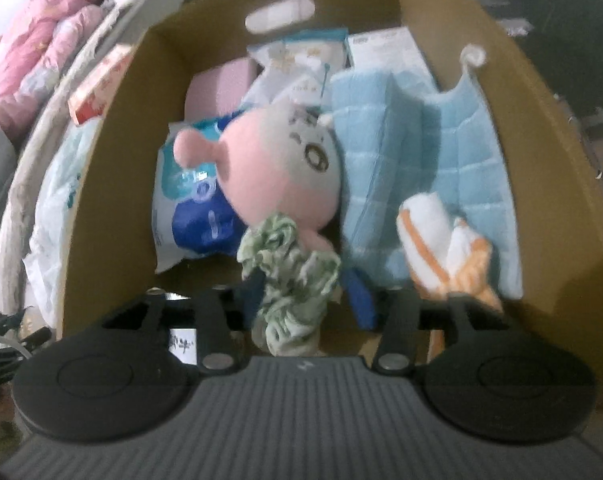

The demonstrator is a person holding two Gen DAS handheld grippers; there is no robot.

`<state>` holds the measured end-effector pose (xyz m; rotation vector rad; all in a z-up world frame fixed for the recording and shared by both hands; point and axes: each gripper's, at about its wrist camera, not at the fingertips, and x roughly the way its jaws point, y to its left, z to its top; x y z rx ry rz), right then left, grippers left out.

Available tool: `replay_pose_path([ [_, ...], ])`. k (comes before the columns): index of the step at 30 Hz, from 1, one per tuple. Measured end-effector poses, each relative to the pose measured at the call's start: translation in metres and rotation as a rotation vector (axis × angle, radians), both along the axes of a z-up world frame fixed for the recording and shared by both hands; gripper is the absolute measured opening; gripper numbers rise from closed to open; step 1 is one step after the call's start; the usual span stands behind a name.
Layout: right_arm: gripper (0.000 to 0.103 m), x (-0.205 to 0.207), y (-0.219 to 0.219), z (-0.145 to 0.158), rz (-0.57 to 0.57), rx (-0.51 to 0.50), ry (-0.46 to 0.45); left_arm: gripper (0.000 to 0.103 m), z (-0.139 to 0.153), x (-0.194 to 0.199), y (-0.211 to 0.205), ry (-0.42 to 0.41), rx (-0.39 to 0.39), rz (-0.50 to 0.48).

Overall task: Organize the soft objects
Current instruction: 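Release the scrunchie into the box and lift the right tool away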

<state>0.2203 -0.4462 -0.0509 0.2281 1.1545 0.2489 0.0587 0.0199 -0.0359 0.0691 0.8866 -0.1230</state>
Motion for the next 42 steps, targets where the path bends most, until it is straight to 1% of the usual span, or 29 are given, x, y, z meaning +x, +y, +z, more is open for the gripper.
replay_pose_path([
  [3, 0.057, -0.004, -0.011, 0.005, -0.031, 0.076, -0.043, 0.065, 0.029, 0.001, -0.003, -0.058, -0.013, -0.001],
  [6, 0.057, -0.016, -0.026, 0.017, -0.073, 0.146, -0.104, 0.065, 0.059, 0.006, -0.013, -0.113, -0.042, -0.036],
  [10, 0.059, -0.042, -0.048, 0.041, -0.125, 0.244, -0.196, 0.065, 0.096, 0.022, -0.052, -0.182, -0.075, -0.150],
  [12, 0.063, -0.060, -0.058, 0.053, -0.145, 0.274, -0.250, 0.065, 0.108, 0.034, -0.082, -0.187, -0.110, -0.232],
  [14, 0.067, -0.079, -0.069, 0.063, -0.170, 0.290, -0.300, 0.065, 0.113, 0.049, -0.117, -0.165, -0.142, -0.316],
  [16, 0.069, -0.096, -0.080, 0.069, -0.202, 0.305, -0.337, 0.066, 0.112, 0.068, -0.156, -0.123, -0.173, -0.399],
  [18, 0.070, -0.114, -0.090, 0.072, -0.240, 0.321, -0.357, 0.066, 0.104, 0.083, -0.197, -0.069, -0.192, -0.460],
  [22, 0.071, -0.147, -0.109, 0.069, -0.317, 0.336, -0.373, 0.066, 0.075, 0.112, -0.266, 0.064, -0.222, -0.518],
  [23, 0.071, -0.155, -0.114, 0.067, -0.340, 0.339, -0.377, 0.066, 0.067, 0.117, -0.282, 0.079, -0.212, -0.531],
  [26, 0.072, -0.177, -0.128, 0.056, -0.399, 0.362, -0.384, 0.066, 0.049, 0.123, -0.318, 0.085, -0.166, -0.555],
  [28, 0.072, -0.189, -0.135, 0.049, -0.436, 0.374, -0.385, 0.066, 0.036, 0.127, -0.338, 0.099, -0.160, -0.568],
  [32, 0.073, -0.210, -0.147, 0.034, -0.514, 0.368, -0.384, 0.067, 0.012, 0.130, -0.360, 0.099, -0.148, -0.570],
  [34, 0.073, -0.215, -0.151, 0.026, -0.539, 0.374, -0.378, 0.069, 0.008, 0.132, -0.363, 0.125, -0.158, -0.563],
  [35, 0.074, -0.218, -0.153, 0.021, -0.551, 0.381, -0.372, 0.072, 0.010, 0.132, -0.362, 0.127, -0.167, -0.560],
  [36, 0.074, -0.221, -0.154, 0.017, -0.561, 0.388, -0.367, 0.079, 0.013, 0.132, -0.360, 0.113, -0.184, -0.554],
  [37, 0.074, -0.223, -0.154, 0.012, -0.572, 0.396, -0.362, 0.081, 0.016, 0.130, -0.357, 0.097, -0.192, -0.546],
  [39, 0.074, -0.228, -0.156, 0.002, -0.595, 0.409, -0.354, 0.082, 0.021, 0.129, -0.353, 0.077, -0.195, -0.533],
  [42, 0.074, -0.233, -0.154, -0.009, -0.628, 0.440, -0.364, 0.082, 0.031, 0.126, -0.342, 0.075, -0.221, -0.511],
])
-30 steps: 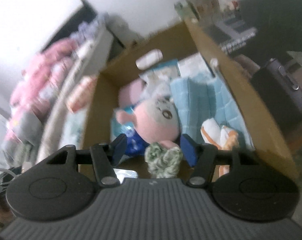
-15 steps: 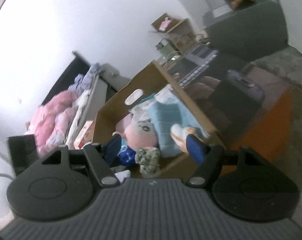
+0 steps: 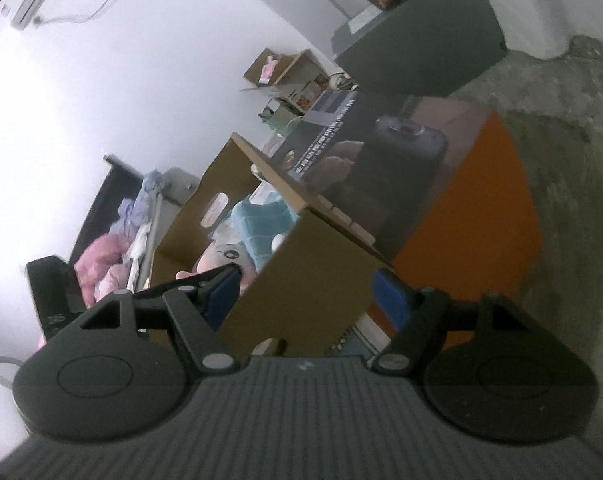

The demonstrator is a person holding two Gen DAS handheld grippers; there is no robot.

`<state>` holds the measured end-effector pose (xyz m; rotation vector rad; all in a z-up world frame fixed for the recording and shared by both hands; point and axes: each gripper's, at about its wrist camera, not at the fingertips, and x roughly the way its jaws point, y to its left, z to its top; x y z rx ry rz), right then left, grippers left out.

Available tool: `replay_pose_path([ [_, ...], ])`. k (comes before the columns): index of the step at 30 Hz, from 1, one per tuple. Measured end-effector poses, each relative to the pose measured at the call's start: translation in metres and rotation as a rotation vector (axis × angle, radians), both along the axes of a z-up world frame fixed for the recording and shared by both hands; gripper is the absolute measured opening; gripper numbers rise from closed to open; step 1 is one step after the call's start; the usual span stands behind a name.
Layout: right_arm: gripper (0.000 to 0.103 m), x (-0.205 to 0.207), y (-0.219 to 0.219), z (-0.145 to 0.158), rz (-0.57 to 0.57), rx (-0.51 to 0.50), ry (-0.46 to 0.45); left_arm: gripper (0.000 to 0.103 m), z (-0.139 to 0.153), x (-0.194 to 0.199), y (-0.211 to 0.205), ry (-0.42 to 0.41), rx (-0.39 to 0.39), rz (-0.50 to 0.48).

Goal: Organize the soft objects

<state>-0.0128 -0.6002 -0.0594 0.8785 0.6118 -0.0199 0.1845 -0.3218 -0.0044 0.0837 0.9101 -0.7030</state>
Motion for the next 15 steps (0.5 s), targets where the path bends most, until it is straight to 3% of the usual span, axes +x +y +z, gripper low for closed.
replay_pose_path([
  [9, 0.074, -0.008, 0.030, 0.005, -0.032, 0.012, -0.109, 0.087, 0.051, -0.041, 0.078, -0.063, -0.095, 0.085],
  [15, 0.074, -0.004, 0.071, 0.019, 0.022, -0.067, -0.120, 0.095, 0.069, -0.080, 0.156, -0.159, -0.056, 0.203],
])
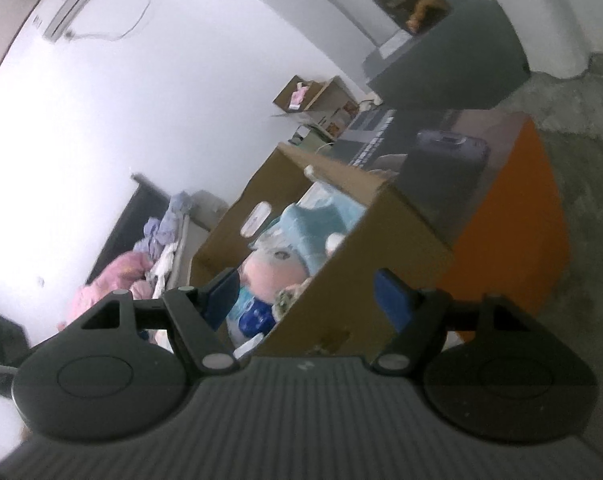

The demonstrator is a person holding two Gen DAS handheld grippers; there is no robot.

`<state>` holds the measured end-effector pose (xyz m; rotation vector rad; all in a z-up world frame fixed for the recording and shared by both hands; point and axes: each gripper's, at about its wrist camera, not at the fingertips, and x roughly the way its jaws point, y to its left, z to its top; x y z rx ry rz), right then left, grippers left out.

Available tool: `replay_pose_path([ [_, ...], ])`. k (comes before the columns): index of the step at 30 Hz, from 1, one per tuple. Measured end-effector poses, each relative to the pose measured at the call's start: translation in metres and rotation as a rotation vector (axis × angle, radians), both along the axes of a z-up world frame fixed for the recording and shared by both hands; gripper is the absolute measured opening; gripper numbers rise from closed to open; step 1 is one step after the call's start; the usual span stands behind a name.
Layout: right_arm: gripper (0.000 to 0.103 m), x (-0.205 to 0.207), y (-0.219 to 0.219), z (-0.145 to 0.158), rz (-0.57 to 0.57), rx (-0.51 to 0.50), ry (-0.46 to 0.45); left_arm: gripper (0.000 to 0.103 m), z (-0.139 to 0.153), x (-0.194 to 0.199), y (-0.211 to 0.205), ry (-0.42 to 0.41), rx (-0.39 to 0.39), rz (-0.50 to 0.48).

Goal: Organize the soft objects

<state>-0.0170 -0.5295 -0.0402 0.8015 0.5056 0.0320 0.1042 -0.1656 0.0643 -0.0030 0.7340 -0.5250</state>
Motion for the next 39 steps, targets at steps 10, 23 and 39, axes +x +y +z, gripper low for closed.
replay_pose_path([
  [10, 0.074, 0.008, 0.098, 0.026, 0.179, -0.229, -0.023, 0.103, -0.036, -0.062, 0.097, 0.011, 0.070, 0.368],
  [23, 0.082, 0.000, 0.206, 0.040, 0.412, -0.486, -0.027, 0.103, -0.073, -0.076, 0.101, 0.123, 0.218, 0.583],
  [39, 0.102, 0.003, 0.222, 0.045, 0.434, -0.596, 0.024, 0.103, -0.055, -0.084, 0.067, 0.062, 0.226, 0.527],
])
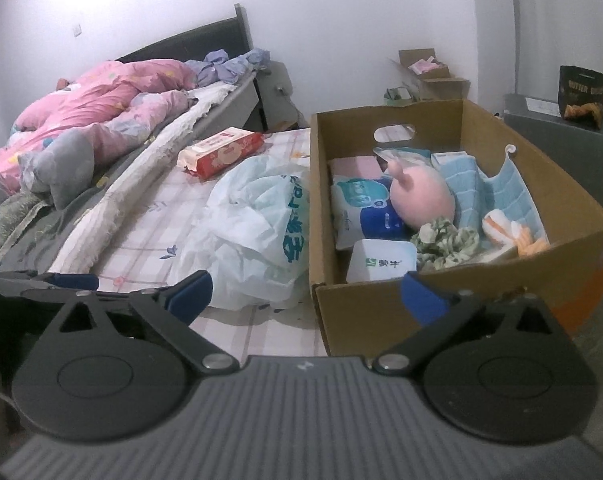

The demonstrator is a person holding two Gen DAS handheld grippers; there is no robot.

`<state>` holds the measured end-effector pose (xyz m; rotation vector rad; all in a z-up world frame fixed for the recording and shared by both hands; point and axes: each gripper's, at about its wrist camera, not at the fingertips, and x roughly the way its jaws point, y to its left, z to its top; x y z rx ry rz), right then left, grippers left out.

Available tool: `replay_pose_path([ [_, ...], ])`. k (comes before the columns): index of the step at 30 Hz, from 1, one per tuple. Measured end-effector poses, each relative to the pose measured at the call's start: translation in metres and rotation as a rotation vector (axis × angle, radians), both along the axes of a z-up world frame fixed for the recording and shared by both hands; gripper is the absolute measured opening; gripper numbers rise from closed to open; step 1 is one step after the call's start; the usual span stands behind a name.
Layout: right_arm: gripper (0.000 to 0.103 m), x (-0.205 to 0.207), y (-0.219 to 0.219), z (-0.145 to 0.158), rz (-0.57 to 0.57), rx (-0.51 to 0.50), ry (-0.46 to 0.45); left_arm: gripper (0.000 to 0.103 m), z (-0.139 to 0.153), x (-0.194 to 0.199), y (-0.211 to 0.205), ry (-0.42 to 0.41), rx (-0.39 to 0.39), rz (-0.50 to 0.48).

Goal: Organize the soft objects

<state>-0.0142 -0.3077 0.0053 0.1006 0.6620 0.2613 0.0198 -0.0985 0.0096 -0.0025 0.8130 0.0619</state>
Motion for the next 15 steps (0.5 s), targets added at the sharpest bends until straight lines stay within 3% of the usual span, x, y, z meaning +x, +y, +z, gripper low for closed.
replay_pose_path([
  [15, 0.102, 0.012, -0.008, -0.011, -0.033, -0.019, 0.060, 0.103, 0.006, -0.004, -0.011, -0.002, -0.015, -0.025],
])
